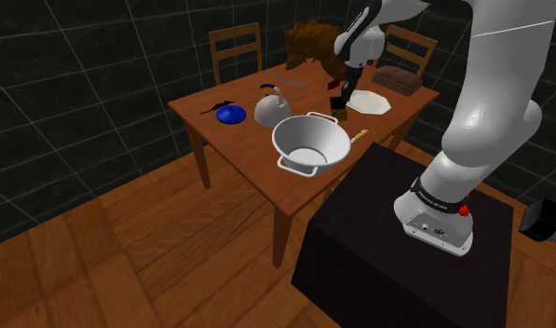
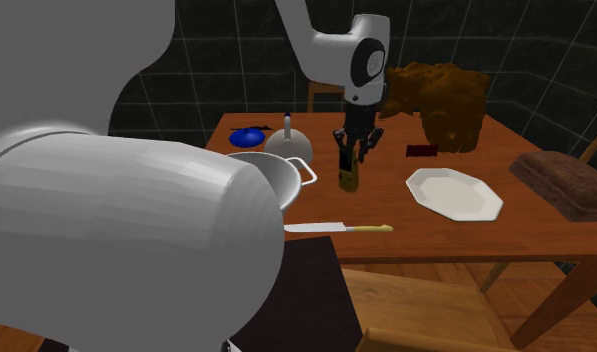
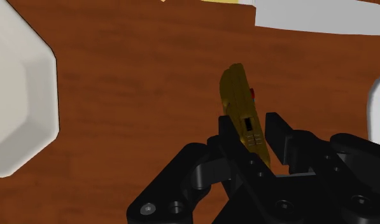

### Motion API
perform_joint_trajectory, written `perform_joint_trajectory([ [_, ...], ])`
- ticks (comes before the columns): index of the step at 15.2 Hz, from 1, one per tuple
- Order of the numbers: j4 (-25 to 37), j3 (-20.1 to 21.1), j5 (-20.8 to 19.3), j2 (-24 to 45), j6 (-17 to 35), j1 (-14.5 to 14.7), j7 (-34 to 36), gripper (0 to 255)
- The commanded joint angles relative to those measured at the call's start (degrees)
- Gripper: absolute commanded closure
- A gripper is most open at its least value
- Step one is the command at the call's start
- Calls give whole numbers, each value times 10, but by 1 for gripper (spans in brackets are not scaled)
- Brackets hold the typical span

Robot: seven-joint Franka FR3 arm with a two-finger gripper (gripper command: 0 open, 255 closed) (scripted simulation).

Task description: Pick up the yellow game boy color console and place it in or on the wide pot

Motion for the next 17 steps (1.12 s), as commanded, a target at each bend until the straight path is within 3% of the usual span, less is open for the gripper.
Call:
perform_joint_trajectory([
  [1, 1, -4, -5, -10, -11, 2, 3, 255],
  [17, 19, -29, -51, -95, -109, 21, 30, 255],
])
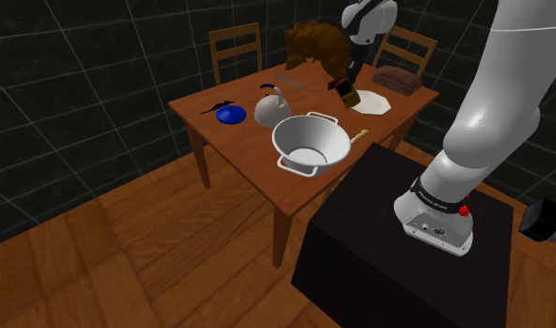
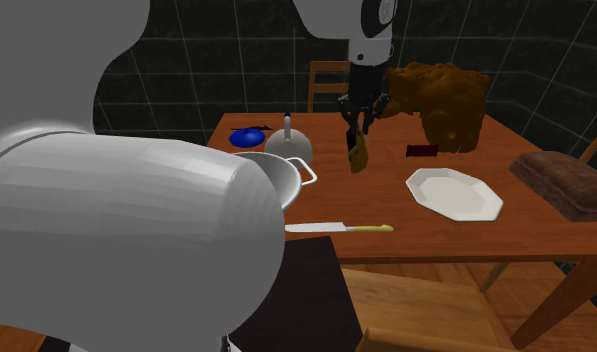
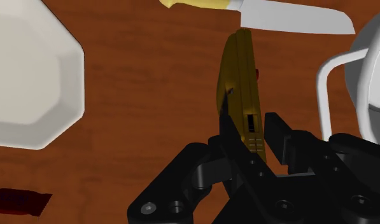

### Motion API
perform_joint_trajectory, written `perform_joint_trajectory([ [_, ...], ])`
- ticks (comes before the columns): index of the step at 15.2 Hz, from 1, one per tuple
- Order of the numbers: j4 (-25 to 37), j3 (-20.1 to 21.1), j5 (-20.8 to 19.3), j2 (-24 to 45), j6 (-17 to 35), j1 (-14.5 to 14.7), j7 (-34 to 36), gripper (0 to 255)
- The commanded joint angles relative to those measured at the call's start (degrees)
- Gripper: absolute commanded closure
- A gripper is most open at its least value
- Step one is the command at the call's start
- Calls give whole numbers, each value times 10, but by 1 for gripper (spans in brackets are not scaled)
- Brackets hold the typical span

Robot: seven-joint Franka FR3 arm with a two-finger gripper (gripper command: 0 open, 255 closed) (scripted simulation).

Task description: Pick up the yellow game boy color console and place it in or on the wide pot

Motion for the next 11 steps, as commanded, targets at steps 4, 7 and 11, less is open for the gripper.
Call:
perform_joint_trajectory([
  [4, 13, -5, -12, -22, -34, 4, 7, 255],
  [7, 21, -7, -19, -35, -54, 5, 11, 255],
  [11, 32, -9, -25, -47, -75, 7, 15, 255],
])
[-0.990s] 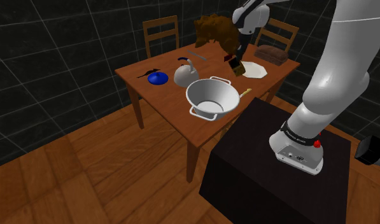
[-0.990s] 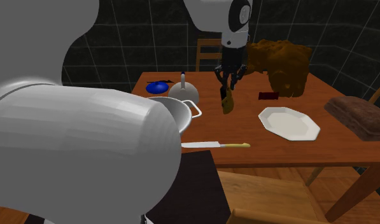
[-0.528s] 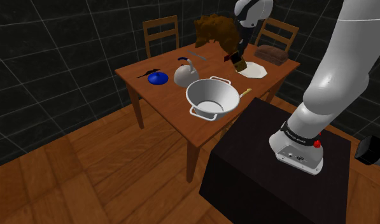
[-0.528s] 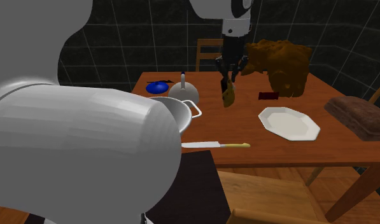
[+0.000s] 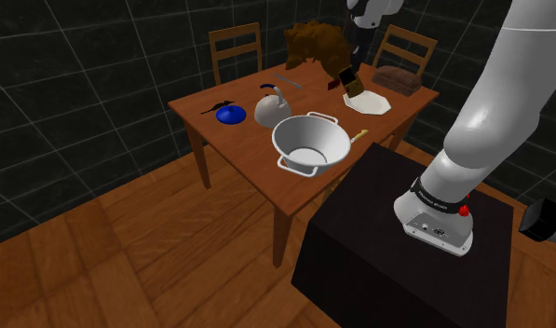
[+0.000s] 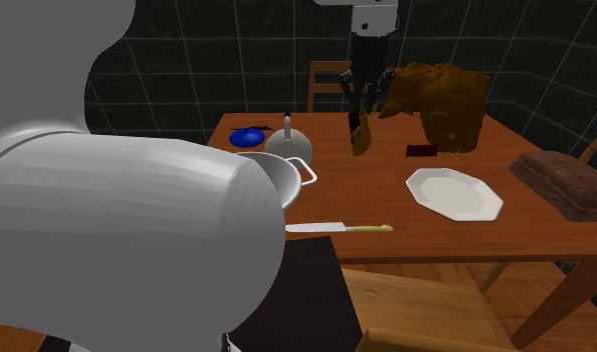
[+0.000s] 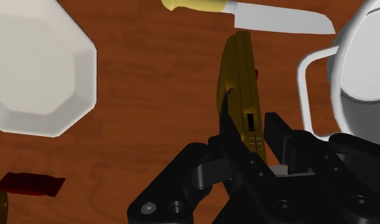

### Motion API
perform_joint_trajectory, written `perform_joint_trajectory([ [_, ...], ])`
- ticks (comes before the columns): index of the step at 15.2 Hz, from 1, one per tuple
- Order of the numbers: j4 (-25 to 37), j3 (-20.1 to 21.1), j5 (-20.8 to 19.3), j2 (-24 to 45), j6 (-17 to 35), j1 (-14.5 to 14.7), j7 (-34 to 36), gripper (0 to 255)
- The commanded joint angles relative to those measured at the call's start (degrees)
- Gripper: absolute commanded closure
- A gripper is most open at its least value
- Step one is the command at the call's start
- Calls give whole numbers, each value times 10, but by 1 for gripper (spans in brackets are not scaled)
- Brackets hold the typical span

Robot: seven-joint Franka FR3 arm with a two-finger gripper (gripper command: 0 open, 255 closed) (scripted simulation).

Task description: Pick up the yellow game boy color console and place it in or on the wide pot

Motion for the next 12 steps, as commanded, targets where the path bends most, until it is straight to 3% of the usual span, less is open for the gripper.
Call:
perform_joint_trajectory([
  [1, -17, 1, -10, -20, -1, 10, 15, 255],
  [12, -193, 56, -87, -202, 1, 85, 186, 255],
])
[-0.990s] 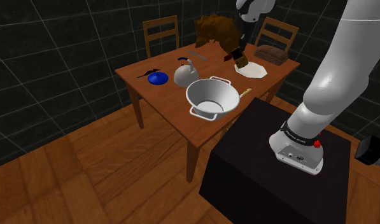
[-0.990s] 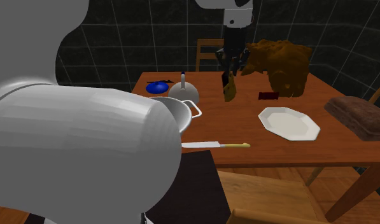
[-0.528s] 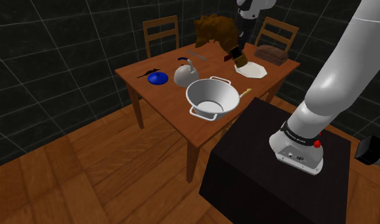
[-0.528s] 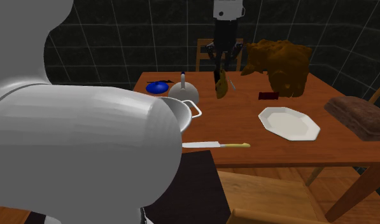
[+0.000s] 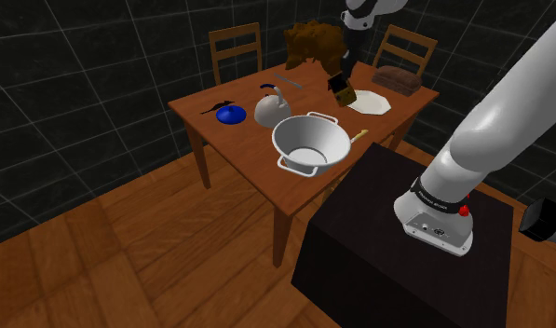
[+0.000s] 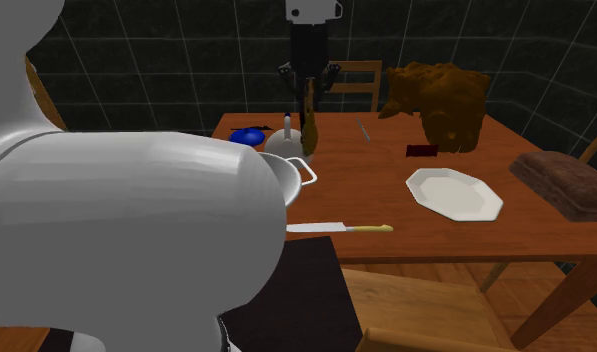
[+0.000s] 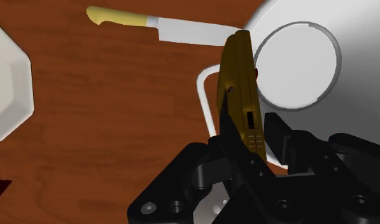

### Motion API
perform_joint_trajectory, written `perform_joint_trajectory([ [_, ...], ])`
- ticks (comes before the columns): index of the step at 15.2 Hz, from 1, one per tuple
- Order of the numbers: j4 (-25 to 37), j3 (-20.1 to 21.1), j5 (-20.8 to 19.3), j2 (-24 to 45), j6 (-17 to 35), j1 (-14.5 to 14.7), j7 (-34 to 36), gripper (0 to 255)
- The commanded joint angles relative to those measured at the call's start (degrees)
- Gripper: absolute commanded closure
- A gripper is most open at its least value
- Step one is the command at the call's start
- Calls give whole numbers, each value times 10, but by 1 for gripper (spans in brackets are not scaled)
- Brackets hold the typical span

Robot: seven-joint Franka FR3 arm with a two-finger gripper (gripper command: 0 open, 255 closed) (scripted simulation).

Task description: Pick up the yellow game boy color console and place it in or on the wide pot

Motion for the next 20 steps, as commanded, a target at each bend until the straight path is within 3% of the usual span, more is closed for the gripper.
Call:
perform_joint_trajectory([
  [1, -25, 15, -8, -28, -3, 10, 31, 255],
  [11, -113, 115, -2, -147, -40, 67, 186, 255],
  [20, -154, 111, -2, -110, 38, 67, 185, 255],
])
